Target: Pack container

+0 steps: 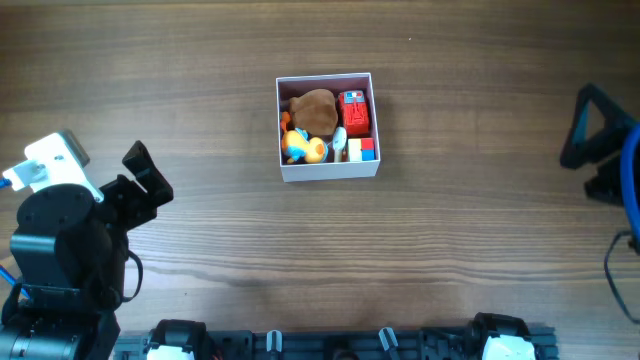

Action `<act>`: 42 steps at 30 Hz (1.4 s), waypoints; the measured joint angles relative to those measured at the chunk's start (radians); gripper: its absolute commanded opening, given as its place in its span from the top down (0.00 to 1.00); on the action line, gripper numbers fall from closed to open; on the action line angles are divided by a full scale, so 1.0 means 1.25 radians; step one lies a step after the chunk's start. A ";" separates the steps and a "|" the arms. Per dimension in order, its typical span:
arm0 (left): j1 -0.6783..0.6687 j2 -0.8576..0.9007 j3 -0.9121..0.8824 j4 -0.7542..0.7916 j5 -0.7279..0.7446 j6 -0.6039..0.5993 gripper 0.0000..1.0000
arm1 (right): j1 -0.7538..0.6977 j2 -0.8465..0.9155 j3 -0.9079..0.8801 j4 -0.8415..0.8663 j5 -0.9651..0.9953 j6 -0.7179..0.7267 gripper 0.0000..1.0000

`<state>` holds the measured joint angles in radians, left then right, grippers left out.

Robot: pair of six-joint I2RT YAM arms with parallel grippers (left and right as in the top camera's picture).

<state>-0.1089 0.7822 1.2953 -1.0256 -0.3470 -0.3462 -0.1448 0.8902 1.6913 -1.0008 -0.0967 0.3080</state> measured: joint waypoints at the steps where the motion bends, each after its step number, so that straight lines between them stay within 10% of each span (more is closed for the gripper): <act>1: 0.000 0.000 0.000 0.000 0.000 0.000 0.00 | 0.000 -0.010 0.000 0.000 -0.002 0.000 0.00; 18: 0.000 0.000 0.000 -0.001 0.000 0.000 0.00 | 0.000 -0.049 -0.048 -0.044 0.075 -0.004 0.00; 28: 0.000 0.002 0.000 0.000 0.000 0.000 0.00 | 0.000 -0.526 -0.912 0.277 0.050 -0.151 0.00; 42: 0.000 0.002 0.000 0.000 0.000 0.000 0.00 | 0.000 -0.697 -1.232 0.419 -0.013 -0.173 0.00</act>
<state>-0.1089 0.7841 1.2953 -1.0260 -0.3470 -0.3462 -0.1448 0.0193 0.1516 -0.4767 -0.1123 0.0917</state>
